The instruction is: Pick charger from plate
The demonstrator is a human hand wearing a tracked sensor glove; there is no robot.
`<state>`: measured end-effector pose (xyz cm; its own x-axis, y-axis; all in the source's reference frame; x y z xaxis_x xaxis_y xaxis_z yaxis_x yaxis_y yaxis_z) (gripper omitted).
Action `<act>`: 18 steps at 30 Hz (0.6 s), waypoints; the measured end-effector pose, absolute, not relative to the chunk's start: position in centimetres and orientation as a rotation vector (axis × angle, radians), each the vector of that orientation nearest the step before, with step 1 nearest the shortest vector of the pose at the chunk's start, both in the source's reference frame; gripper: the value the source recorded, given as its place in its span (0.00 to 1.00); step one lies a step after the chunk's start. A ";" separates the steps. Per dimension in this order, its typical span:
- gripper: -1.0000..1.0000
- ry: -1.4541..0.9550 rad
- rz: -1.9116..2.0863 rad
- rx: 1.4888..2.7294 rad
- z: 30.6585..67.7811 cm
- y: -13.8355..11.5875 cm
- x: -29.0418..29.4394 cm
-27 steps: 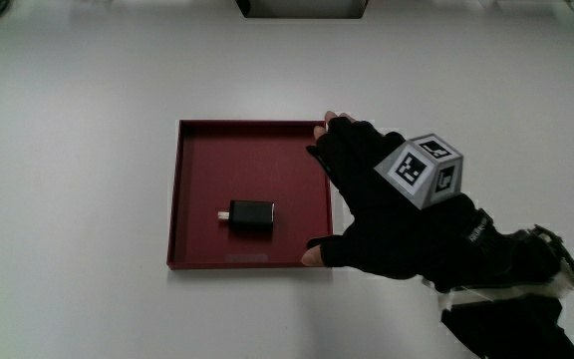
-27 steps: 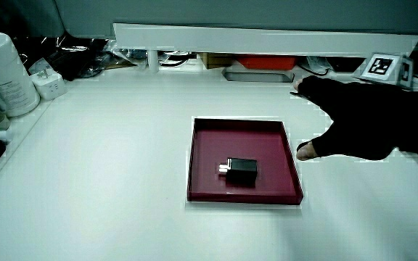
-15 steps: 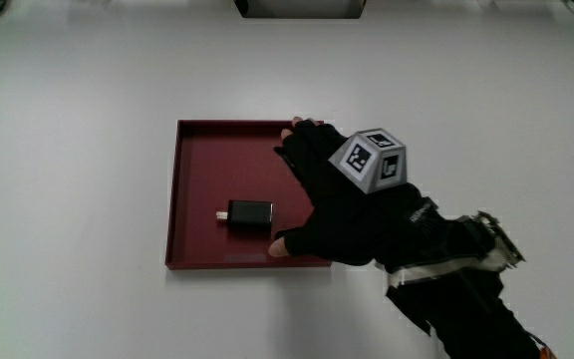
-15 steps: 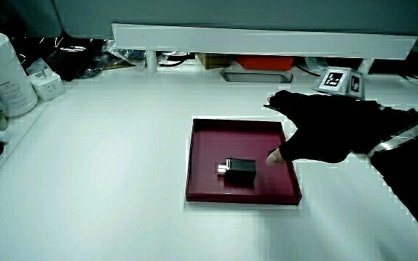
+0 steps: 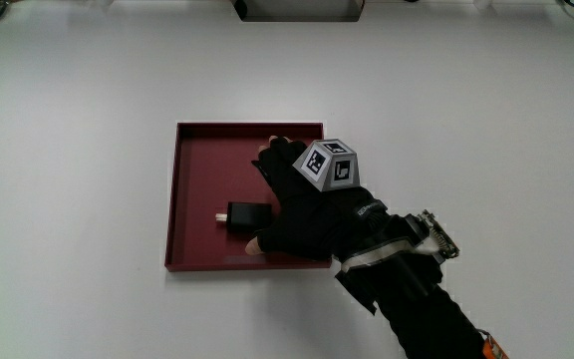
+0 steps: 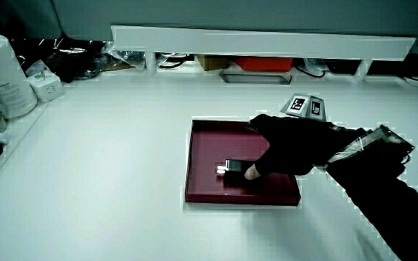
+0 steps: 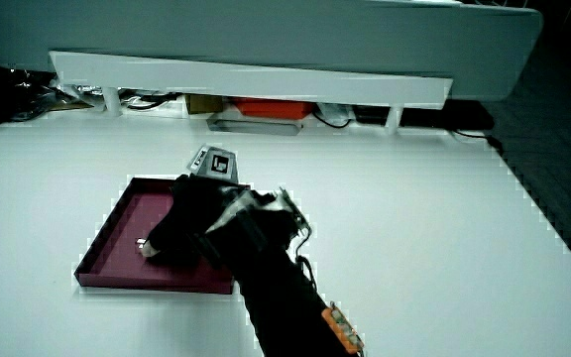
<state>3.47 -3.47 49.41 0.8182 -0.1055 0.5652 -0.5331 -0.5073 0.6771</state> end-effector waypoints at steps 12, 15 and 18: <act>0.50 -0.420 0.588 2.011 53.3 -2.6 2.3; 0.50 -0.423 0.574 2.011 53.8 -2.3 2.0; 0.50 -0.421 0.566 2.004 53.9 -2.2 1.9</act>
